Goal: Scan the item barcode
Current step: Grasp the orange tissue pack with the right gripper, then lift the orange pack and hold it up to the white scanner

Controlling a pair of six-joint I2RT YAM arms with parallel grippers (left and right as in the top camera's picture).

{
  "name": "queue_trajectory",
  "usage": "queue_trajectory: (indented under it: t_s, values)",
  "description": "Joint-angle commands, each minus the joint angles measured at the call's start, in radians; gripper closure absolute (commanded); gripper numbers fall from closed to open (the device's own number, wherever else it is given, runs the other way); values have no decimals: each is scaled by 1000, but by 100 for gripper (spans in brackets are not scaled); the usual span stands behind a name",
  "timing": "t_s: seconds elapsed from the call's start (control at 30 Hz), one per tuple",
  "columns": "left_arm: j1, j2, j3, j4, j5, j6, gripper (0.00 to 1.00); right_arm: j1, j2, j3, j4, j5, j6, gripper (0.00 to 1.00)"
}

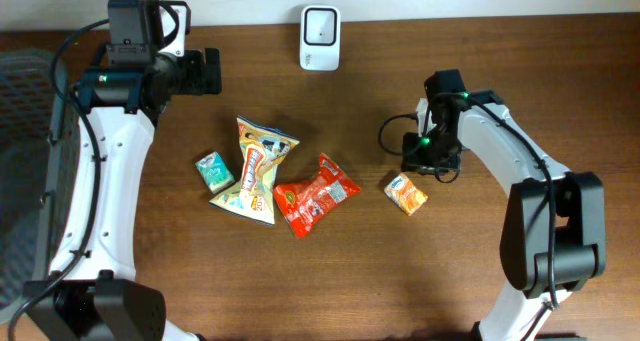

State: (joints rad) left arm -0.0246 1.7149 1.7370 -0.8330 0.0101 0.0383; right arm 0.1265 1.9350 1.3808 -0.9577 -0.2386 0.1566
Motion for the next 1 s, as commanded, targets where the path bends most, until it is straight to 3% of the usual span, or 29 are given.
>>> queue_trajectory:
  t_s: [0.0,0.07,0.13,0.33,0.57,0.63,0.77,0.97]
  values:
    - [6,5,2,1,-7,16,1,-4,7,14,-39,-20,-335,43]
    - [6,5,2,1,-7,16,1,-3,7,14,-44,-20,-429,35]
    - [6,5,2,1,-7,16,1,-3,9,11,-52,-20,-509,34]
    - [6,5,2,1,-7,16,1,-3,24,-48,-60,-28,-613,56]
    - [6,5,2,1,-7,16,1,-3,58,-76,-48,-69,-612,66]
    - [6,5,2,1,-7,16,1,-3,68,-76,-44,-69,-612,73]
    - [6,5,2,1,-7,16,1,-3,70,-75,-27,-69,-531,96]
    - [6,5,2,1,-7,16,1,-3,68,-38,-47,-135,-268,96]
